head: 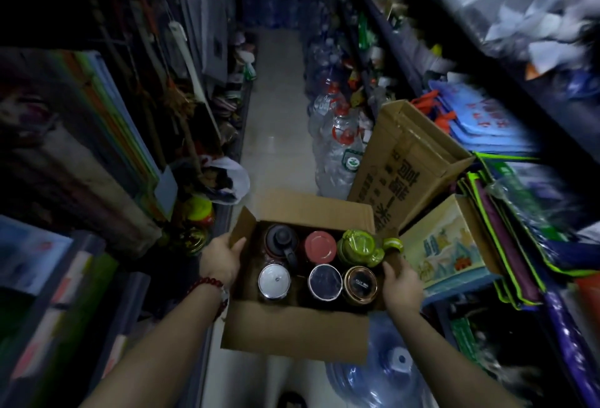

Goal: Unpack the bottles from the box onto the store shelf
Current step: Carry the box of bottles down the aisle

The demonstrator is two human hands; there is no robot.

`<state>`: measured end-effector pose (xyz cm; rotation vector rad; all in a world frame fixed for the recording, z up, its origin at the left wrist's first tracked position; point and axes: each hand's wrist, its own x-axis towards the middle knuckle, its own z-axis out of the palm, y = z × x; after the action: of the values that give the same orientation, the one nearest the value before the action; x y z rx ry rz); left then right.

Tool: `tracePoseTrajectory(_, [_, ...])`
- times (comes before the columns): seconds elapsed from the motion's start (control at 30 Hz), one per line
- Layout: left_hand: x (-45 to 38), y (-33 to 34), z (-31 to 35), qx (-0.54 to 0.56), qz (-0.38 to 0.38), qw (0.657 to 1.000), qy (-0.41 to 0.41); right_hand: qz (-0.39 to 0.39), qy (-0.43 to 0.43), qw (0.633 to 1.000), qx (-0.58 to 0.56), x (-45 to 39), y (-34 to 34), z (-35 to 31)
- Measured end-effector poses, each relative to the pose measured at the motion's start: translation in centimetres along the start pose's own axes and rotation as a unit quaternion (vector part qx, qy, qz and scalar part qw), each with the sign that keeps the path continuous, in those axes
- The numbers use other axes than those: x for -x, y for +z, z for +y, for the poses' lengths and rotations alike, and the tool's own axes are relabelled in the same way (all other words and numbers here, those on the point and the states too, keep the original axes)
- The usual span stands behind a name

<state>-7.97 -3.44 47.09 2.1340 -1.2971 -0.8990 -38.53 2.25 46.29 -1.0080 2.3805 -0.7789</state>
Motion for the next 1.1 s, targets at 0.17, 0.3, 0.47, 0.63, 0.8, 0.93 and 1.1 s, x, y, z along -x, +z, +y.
tracePoseTrajectory(0.17, [0.5, -0.1, 1.0, -0.035, -0.049, 0.998, 0.015, 0.026, 0.017, 1.000, 0.003, 2.6, -2.5, 1.2])
tracePoseTrajectory(0.3, [1.8, 0.6, 1.9, -0.057, -0.089, 0.993, 0.054, 0.054, 0.086, 0.995, -0.011, 6.0, -3.7, 3.6])
tracePoseTrajectory(0.47, [4.9, 1.7, 3.7, -0.071, -0.159, 0.981, 0.087, 0.115, 0.169, 0.978, -0.044, 11.4, -5.9, 6.9])
tracePoseTrajectory(0.63, [8.5, 4.0, 5.3, -0.079, -0.245, 0.954, 0.155, 0.172, 0.238, 0.952, -0.088, 17.2, -9.0, 10.7])
tracePoseTrajectory(0.8, [13.8, 7.7, 6.7, -0.101, -0.307, 0.912, 0.253, 0.230, 0.316, 0.915, -0.097, 23.1, -12.4, 15.1])
tracePoseTrajectory(0.93, [20.2, 10.5, 7.7, -0.134, -0.354, 0.868, 0.320, 0.282, 0.374, 0.876, -0.114, 28.9, -15.0, 18.5])
tracePoseTrajectory(1.1, [29.4, 13.5, 7.8, -0.180, -0.408, 0.808, 0.384, 0.341, 0.442, 0.817, -0.143, 37.0, -17.8, 22.9])
